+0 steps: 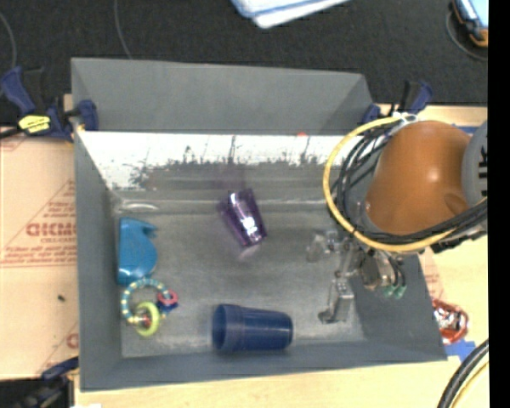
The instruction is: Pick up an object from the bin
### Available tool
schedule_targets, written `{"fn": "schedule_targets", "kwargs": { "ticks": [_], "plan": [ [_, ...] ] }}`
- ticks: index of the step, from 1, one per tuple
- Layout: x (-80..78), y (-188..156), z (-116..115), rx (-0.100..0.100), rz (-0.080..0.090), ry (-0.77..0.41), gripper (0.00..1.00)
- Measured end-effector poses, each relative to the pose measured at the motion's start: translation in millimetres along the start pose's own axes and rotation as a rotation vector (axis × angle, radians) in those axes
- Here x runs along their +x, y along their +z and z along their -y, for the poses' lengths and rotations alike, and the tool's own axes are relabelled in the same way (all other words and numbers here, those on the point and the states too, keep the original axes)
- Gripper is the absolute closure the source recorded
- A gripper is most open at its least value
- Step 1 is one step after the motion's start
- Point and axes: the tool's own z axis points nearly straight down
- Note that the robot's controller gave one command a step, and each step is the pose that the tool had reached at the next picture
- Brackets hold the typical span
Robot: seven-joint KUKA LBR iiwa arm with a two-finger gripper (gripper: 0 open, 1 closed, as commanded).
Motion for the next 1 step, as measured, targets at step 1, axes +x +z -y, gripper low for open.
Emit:
{"fn": "schedule_targets", "kwargs": {
  "ticks": [1],
  "plan": [
    [-1.8, -3.6, -0.1, 0.001, 0.008, -0.002, 0.0]
  ]
}}
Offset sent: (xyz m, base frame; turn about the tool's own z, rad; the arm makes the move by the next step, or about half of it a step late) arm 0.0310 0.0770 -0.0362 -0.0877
